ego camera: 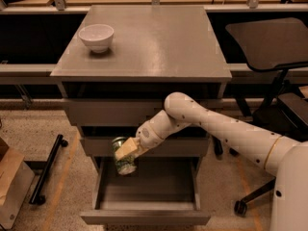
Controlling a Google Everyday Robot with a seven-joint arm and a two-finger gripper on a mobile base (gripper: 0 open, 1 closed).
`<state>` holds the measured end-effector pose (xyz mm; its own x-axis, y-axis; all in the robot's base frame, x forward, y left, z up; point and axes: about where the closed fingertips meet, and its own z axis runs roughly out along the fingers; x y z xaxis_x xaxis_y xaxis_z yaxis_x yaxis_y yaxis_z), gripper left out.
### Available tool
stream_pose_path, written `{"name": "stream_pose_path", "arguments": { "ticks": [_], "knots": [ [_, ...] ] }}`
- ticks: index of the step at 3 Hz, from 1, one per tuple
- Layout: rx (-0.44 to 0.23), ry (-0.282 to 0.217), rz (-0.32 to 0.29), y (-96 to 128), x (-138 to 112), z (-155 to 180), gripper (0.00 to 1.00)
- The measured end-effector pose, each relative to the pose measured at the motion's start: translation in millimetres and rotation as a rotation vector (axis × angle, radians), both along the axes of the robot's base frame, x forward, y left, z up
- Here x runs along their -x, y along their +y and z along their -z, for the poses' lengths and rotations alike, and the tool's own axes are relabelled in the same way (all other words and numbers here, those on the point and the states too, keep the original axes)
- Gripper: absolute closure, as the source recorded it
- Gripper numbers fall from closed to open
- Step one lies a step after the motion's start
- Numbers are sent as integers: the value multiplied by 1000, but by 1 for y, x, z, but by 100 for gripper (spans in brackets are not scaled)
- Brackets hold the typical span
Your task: Pick green can from bottom drawer and place on counter
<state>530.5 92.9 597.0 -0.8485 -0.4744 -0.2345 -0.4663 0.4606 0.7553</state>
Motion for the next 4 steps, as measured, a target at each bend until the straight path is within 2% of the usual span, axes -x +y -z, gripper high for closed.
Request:
{"name": "stream_pose_path", "arguments": {
  "ticks": [1,2,3,4],
  "knots": [
    [14,-79,-45,1,22,-52,100],
    [72,-178,-89,4,37,-119,100],
    [71,-180,-89,4,37,-119,100],
    [51,-220,-95,4,24,-129,100]
  ]
}}
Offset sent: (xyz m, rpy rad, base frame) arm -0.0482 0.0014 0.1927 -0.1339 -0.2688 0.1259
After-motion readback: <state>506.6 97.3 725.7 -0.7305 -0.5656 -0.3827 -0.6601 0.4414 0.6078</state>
